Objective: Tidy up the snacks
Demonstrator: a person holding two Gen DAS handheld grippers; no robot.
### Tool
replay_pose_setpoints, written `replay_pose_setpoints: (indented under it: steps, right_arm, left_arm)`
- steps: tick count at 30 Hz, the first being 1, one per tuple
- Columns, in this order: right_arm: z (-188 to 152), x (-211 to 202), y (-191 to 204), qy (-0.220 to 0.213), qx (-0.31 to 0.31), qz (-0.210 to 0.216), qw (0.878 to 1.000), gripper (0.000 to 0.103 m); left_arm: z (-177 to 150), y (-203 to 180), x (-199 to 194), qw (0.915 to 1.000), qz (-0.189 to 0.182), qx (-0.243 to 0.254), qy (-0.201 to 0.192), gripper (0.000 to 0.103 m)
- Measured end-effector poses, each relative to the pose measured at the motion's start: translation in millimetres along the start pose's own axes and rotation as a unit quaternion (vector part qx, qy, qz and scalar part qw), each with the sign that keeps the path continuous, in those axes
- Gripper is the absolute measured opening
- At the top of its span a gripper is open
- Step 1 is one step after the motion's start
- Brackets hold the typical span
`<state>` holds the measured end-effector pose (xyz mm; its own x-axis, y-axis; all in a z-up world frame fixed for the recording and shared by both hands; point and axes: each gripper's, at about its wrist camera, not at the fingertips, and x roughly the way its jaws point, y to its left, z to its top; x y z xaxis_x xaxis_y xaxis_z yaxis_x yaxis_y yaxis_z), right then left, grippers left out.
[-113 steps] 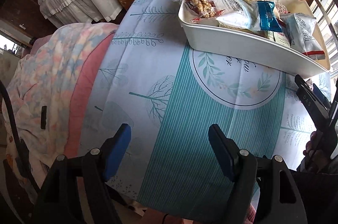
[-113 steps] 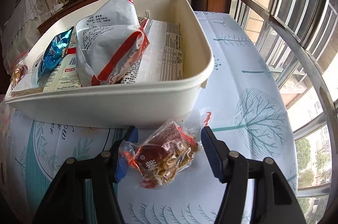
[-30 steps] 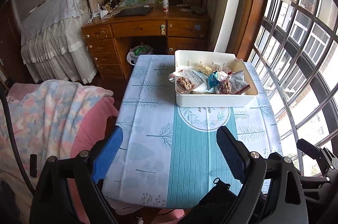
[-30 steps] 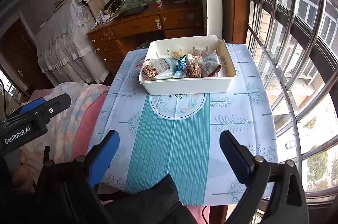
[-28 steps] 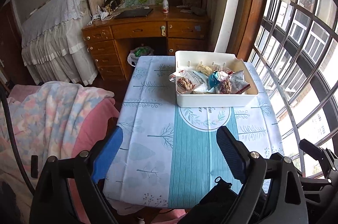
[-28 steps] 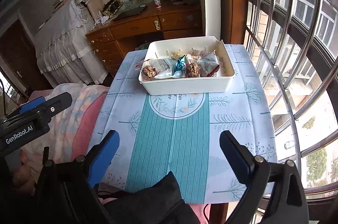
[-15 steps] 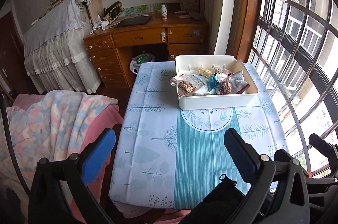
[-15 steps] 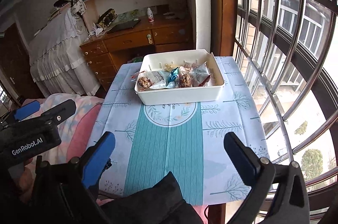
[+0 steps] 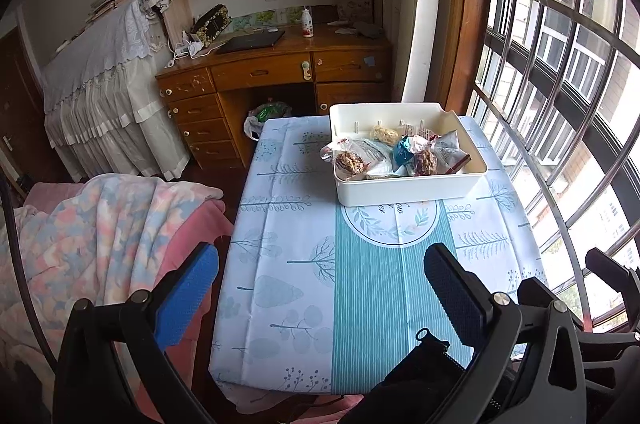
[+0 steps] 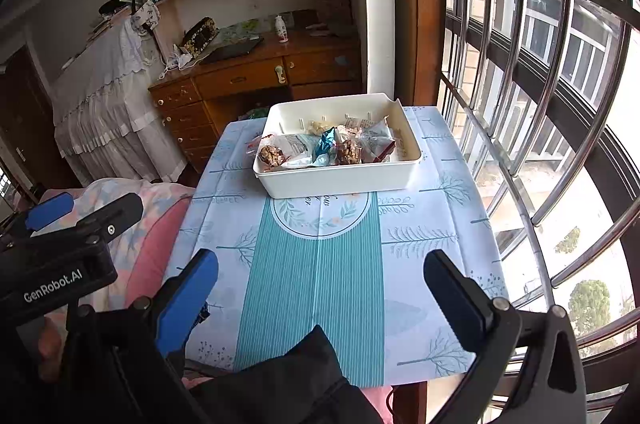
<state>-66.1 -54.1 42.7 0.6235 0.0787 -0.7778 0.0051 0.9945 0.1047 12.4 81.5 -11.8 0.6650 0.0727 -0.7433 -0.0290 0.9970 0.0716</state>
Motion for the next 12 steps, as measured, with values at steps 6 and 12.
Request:
replay_pose_setpoints:
  steps: [6,12]
  right_arm:
    - [-1.6,1.1,1.4,0.003,0.001,-0.001,1.0,0.103]
    - [-2.0,1.4,2.3,0.004,0.001,-0.002,1.0,0.103]
  left_arm:
    - [0.5,-0.1,0.2,1.0,-0.001,0.001,-0.001,0.102]
    - [0.2,-0.4,0.2,1.0,-0.002,0.001,0.0,0.102]
